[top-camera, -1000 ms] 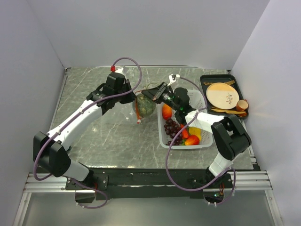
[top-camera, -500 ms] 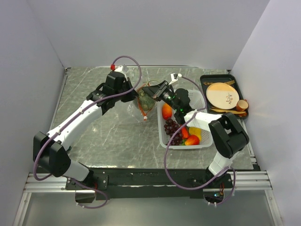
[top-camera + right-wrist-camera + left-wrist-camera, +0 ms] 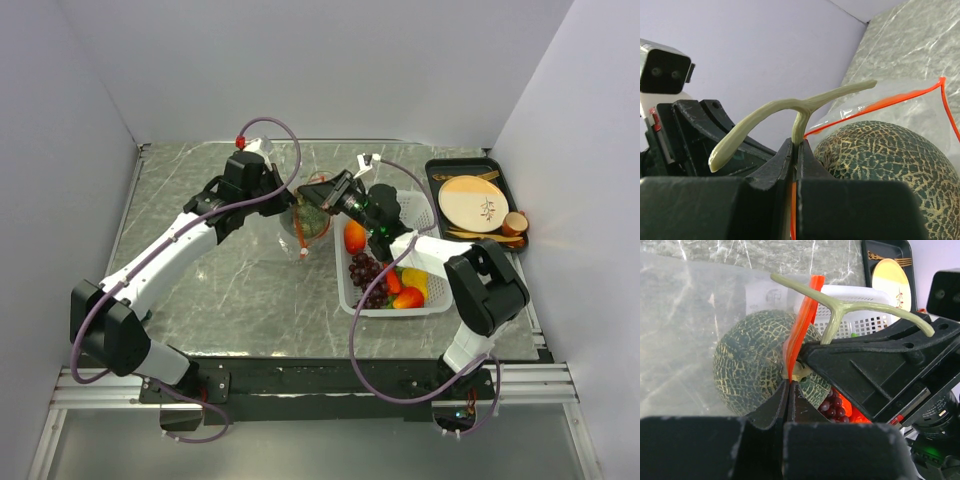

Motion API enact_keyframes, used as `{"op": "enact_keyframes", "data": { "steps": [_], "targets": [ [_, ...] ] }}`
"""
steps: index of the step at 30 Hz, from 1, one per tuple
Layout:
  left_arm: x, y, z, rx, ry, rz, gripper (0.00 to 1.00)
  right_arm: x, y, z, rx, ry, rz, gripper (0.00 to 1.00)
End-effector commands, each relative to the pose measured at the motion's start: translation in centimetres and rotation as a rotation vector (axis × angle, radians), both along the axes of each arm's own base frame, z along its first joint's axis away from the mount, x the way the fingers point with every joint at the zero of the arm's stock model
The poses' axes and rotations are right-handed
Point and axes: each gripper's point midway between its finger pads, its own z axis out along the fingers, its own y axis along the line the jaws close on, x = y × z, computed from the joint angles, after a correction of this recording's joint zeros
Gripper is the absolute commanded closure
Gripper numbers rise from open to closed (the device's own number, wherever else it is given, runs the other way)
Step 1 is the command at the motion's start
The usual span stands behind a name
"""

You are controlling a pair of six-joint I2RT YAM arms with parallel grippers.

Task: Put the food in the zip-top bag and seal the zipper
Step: Place the fake fruit in the zipper food storage bag.

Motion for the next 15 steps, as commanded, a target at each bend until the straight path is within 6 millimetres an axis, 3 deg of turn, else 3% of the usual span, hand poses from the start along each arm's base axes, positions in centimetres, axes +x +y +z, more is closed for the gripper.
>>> {"op": "enact_keyframes", "data": {
  "steps": [1,10,12,15],
  "targets": [
    [0.0,-0.3,3.3,-0.054,-0.086,-0.004,0.99,0.1,0.4,1.5,-0.036,-0.043,0.001,1.00],
    [-0.3,-0.4,5.3,-0.086,-0.126,-0.018,0.99,0.7,1.4,-1.3,-0.084,0.067,0.028,1.00],
    [-0.3,-0.3,5.7,-0.098,-0.143,-0.010,0.99,0.5,1.1,-0.8,-0.065,0.065,0.009,1.00],
    [-0.2,0.1,4.7,-0.076,-0.121,0.010,0.99,0.0,0.5,1.4,-0.023,-0.006,-0.016,1.00]
  ]
}}
